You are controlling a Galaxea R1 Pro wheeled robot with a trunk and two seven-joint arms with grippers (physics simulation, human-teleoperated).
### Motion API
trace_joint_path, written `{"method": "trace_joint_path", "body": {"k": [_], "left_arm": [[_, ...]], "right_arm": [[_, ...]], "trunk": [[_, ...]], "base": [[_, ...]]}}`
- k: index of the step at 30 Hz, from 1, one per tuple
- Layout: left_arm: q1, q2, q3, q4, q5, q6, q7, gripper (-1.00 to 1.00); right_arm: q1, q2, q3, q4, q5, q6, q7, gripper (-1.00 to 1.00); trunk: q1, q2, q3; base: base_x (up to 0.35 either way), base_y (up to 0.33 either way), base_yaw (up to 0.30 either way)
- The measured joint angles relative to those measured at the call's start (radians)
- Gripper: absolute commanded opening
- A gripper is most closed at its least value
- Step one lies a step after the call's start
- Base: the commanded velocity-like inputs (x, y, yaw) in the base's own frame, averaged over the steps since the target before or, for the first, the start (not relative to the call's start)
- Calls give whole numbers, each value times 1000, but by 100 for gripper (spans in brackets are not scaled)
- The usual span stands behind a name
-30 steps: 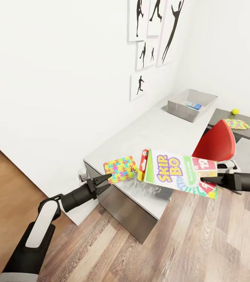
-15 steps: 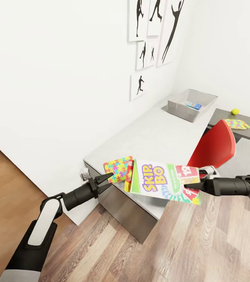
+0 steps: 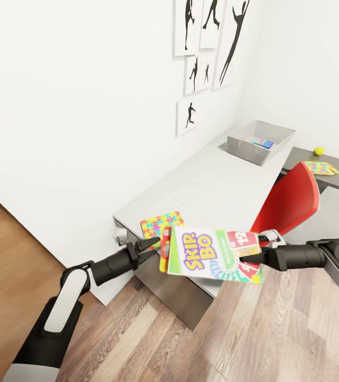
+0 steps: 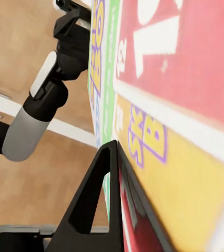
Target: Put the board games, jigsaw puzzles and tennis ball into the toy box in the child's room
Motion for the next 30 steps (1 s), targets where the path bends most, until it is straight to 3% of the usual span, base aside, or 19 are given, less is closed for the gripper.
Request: {"method": "trace_joint_path", "body": {"k": [12, 20, 30], "left_arm": [[-5, -16, -24, 14, -35, -15, -3, 100], [-9, -28, -27, 47, -98, -17, -5, 100], [-10, -46, -25, 57, -112, -19, -7, 100]], "right_arm": [[-1, 1, 11, -1, 0, 3, -1, -100], [-1, -1, 14, 0, 10, 1, -2, -100], [-2, -2, 14, 5, 20, -4, -2, -100]], "trunk": [[0, 0, 0], [0, 0, 0], [0, 0, 0]], "base": [[0, 0, 0], [0, 0, 0], [0, 0, 0]]}}
